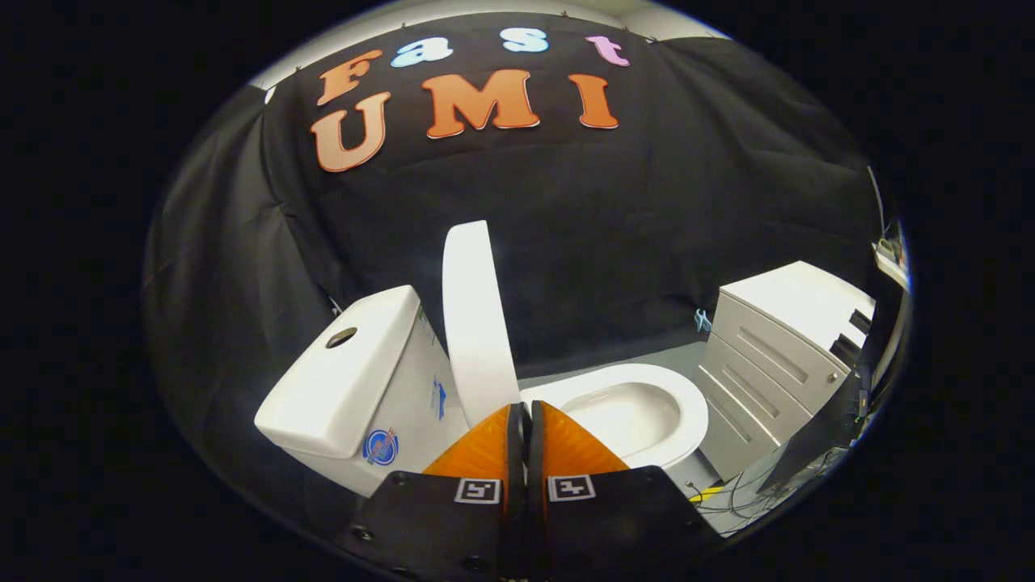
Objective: Open the toilet lid.
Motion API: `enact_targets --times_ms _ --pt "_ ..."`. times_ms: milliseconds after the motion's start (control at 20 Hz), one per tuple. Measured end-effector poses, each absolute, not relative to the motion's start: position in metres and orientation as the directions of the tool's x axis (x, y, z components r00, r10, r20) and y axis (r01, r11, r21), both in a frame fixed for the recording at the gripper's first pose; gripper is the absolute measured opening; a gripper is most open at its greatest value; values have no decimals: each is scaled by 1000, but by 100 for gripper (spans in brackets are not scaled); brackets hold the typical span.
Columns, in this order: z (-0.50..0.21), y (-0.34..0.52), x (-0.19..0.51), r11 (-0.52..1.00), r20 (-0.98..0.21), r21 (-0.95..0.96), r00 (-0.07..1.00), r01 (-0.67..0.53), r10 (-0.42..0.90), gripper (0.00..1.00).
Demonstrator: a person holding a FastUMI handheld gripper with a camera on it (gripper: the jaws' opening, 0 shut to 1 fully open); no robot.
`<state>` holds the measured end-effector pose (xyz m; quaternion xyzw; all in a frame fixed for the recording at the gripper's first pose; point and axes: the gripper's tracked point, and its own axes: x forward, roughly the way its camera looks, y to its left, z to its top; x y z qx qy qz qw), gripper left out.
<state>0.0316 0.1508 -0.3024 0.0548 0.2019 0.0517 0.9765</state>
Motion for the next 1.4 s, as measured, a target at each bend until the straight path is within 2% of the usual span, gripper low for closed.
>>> enact_targets --times_ms 700,1250,1350,1400 --pt "-305 226 12 982 -388 29 903 -188 184 8" --pt "-308 236 7 979 -395 -16 901 -201 179 8" --pt "-309 234 5 977 -411 21 889 -213 202 8" --pt "-307 233 3 974 -411 41 885 -223 220 13"
